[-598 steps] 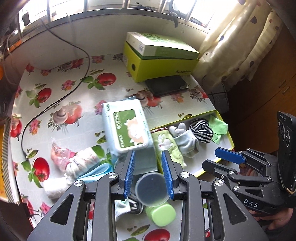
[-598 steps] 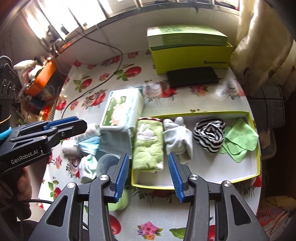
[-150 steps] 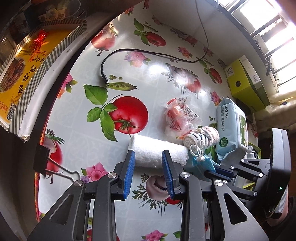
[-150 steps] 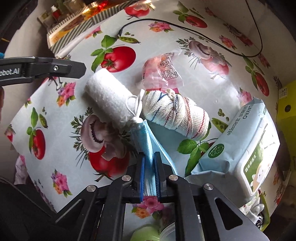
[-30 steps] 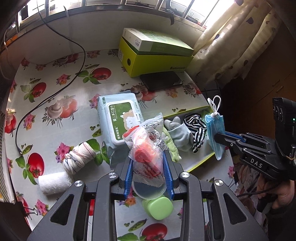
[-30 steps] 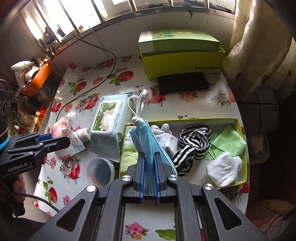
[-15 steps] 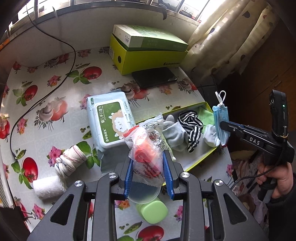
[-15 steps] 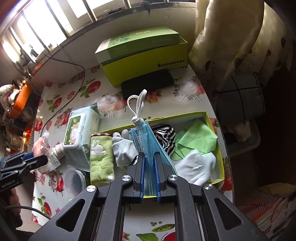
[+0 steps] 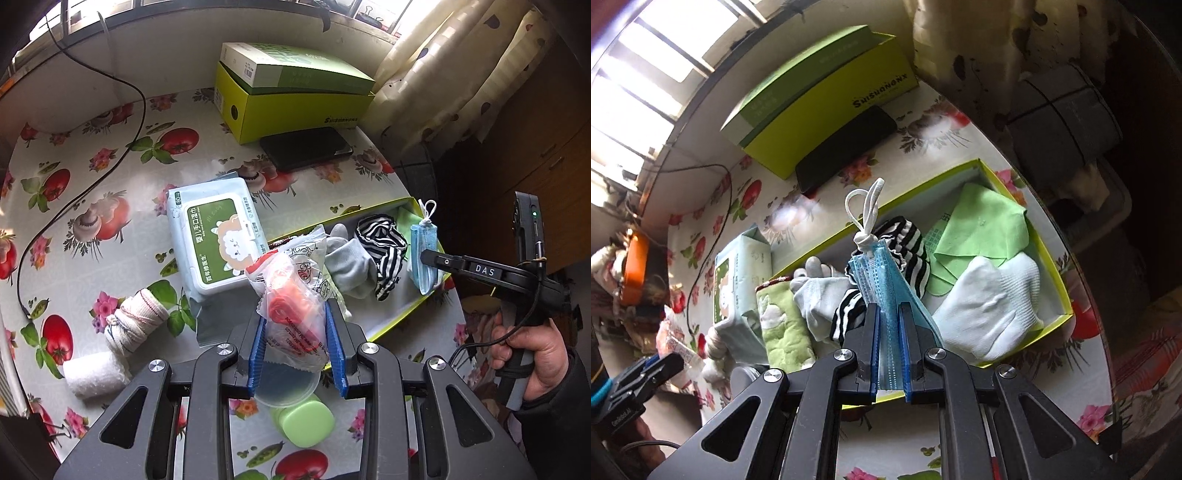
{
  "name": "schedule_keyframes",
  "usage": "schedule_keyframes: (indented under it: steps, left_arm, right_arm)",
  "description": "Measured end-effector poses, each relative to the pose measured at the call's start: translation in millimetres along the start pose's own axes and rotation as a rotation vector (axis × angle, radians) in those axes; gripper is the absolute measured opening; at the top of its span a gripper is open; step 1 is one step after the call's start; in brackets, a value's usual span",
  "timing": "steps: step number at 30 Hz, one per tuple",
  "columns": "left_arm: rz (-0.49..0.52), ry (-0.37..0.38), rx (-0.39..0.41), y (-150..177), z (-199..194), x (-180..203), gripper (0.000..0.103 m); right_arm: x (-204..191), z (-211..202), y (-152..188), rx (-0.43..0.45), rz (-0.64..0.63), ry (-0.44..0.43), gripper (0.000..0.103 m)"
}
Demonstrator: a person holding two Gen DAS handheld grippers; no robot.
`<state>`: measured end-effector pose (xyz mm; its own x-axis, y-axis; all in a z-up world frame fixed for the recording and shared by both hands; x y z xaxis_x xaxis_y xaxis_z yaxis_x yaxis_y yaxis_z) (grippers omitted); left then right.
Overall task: Organize soft objects
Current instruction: 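Lower the mask into the tray and open the right tool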
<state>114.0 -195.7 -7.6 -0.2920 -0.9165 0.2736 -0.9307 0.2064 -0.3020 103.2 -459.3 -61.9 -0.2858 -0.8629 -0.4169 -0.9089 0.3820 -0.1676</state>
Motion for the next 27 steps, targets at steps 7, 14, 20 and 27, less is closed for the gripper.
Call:
schedule_keyframes:
  steps: [7,14,20,27]
  left_arm:
    - [0.018,0.006,-0.015,-3.2,5.5,7.4,0.031]
    - [0.053,0.021,-0.036,-5.6,13.0,19.6,0.031]
    - [0.088,0.038,-0.06,-8.6,22.8,33.5,0.031]
    - [0.121,0.054,-0.095,-8.5,35.4,47.1,0.031]
  right_arm:
    - [16.5,19.8,7.7,-0.057,0.088,-0.01,0.011]
    - [6.4,10.3,9.0,-0.046,0.036,-0.004,0.038]
    - [1.9,-2.7,6.8,-0.003,-0.012,-0.012,0.038]
    - [5.1,12.1,14.2,-0.05,-0.037,0.004,0.009]
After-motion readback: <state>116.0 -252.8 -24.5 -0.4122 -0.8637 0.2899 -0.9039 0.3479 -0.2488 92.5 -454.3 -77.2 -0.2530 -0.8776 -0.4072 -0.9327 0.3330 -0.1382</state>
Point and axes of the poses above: each gripper's, at about its wrist camera, not at the fingertips, and z roughly the way its jaws point, x to its right, y to its underside, the point moved 4 cm from there along z, roughly the way its jaws point, and after that the axes turned 4 degrees about -x, right-handed, at the moved point
